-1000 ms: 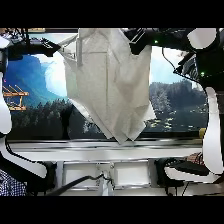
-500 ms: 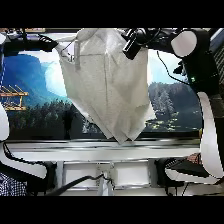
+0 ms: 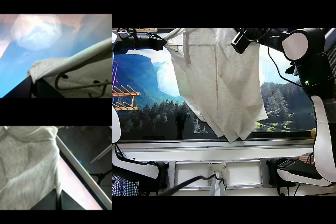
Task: Fold the clothes and pants, and hang the long-sleeved shirts on hangers.
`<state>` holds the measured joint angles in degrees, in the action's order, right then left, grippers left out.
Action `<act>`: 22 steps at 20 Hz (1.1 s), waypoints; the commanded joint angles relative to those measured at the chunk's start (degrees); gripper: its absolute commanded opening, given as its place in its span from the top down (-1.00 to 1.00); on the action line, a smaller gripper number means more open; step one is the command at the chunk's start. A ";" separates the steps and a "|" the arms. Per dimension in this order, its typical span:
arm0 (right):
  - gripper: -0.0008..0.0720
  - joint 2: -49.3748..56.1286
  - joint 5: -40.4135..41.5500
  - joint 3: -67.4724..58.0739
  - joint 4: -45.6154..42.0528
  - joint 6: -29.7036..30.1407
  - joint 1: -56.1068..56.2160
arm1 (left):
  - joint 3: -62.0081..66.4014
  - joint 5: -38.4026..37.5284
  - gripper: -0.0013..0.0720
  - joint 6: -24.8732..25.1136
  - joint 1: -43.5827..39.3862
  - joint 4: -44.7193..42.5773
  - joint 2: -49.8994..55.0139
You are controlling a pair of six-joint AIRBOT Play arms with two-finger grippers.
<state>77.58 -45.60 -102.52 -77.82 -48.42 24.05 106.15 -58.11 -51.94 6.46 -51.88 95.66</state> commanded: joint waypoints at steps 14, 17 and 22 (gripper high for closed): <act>0.92 1.29 2.01 -1.01 -26.53 3.98 7.50 | 0.00 -10.73 0.91 -23.30 -3.08 -2.16 -1.14; 0.92 1.29 2.82 -1.01 -27.67 7.61 8.22 | 0.00 -8.96 0.91 -29.62 -4.22 -3.43 -0.98; 0.91 1.42 3.13 -0.98 -27.63 16.09 11.72 | 0.00 -6.05 0.91 -39.63 -5.40 6.40 -1.05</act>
<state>78.83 -42.65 -103.53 -105.32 -37.69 33.89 106.13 -65.67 -85.69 1.85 -53.04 94.65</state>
